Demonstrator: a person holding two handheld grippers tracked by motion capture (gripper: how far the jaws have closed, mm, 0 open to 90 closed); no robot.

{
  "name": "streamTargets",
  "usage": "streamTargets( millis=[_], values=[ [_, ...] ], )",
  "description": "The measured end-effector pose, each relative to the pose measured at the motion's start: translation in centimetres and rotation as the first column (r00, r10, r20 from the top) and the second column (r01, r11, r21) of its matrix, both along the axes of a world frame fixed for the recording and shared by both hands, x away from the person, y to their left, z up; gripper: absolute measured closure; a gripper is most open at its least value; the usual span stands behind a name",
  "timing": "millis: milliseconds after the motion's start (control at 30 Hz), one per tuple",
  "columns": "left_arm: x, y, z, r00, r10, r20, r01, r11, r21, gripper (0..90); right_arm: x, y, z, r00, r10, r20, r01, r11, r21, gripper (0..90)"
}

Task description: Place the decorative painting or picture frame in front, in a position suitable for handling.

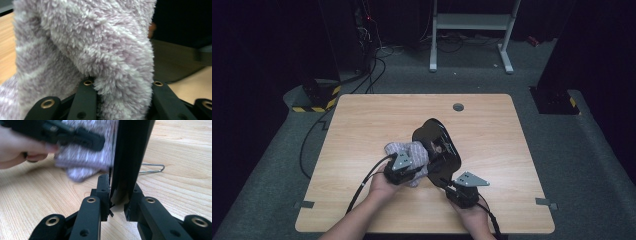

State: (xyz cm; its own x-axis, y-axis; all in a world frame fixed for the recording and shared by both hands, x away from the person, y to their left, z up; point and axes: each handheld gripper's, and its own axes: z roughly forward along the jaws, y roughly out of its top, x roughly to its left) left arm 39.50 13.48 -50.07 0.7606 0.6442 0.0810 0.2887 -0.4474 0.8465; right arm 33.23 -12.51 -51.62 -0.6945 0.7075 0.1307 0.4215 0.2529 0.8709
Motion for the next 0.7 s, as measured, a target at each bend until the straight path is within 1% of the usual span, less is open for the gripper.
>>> streamTargets(
  millis=[100, 200, 267, 400, 500, 633, 667, 700],
  values=[
    [1.0, 1.2, 0.2, 0.9975, 0.068, -0.015, -0.069, 0.9973, -0.026, 71.1, 0.0, 0.0, 0.0, 1.0000, -0.001, 0.001, 0.001, 1.0000, -0.002, 77.7],
    [1.5, 2.1, 0.4, 0.9936, 0.112, -0.008, -0.113, 0.9932, -0.030, 71.0, 0.0, 0.0, 0.0, 1.0000, 0.004, 0.002, -0.004, 1.0000, -0.002, 77.8],
    [1.7, 2.5, 0.4, 0.9911, 0.133, -0.006, -0.133, 0.9907, -0.030, 71.0, 0.0, -0.1, 0.0, 1.0000, 0.006, 0.001, -0.006, 1.0000, -0.001, 77.9],
    [2.2, 2.6, 0.2, 0.9896, 0.143, -0.014, -0.143, 0.9894, -0.023, 70.9, 0.0, -0.1, 0.0, 1.0000, 0.009, 0.001, -0.009, 1.0000, 0.000, 77.9],
    [2.3, 2.3, 0.0, 0.9895, 0.142, -0.027, -0.143, 0.9891, -0.037, 70.9, -0.1, 0.0, 0.0, 1.0000, 0.008, 0.003, -0.008, 1.0000, -0.003, 77.8],
    [1.4, 1.5, -0.4, 0.9915, 0.125, -0.037, -0.126, 0.9915, -0.032, 70.9, -0.1, 0.0, 0.0, 1.0000, 0.003, 0.001, -0.003, 1.0000, -0.001, 77.9],
    [1.0, 1.3, -0.6, 0.9923, 0.116, -0.041, -0.118, 0.9924, -0.036, 71.0, -0.1, 0.0, 0.0, 1.0000, 0.002, 0.001, -0.002, 1.0000, 0.000, 77.9],
    [0.6, 1.0, -0.7, 0.9941, 0.098, -0.046, -0.100, 0.9943, -0.037, 70.9, -0.1, 0.0, 0.0, 1.0000, 0.001, 0.002, -0.001, 1.0000, 0.000, 77.9]
  ],
)
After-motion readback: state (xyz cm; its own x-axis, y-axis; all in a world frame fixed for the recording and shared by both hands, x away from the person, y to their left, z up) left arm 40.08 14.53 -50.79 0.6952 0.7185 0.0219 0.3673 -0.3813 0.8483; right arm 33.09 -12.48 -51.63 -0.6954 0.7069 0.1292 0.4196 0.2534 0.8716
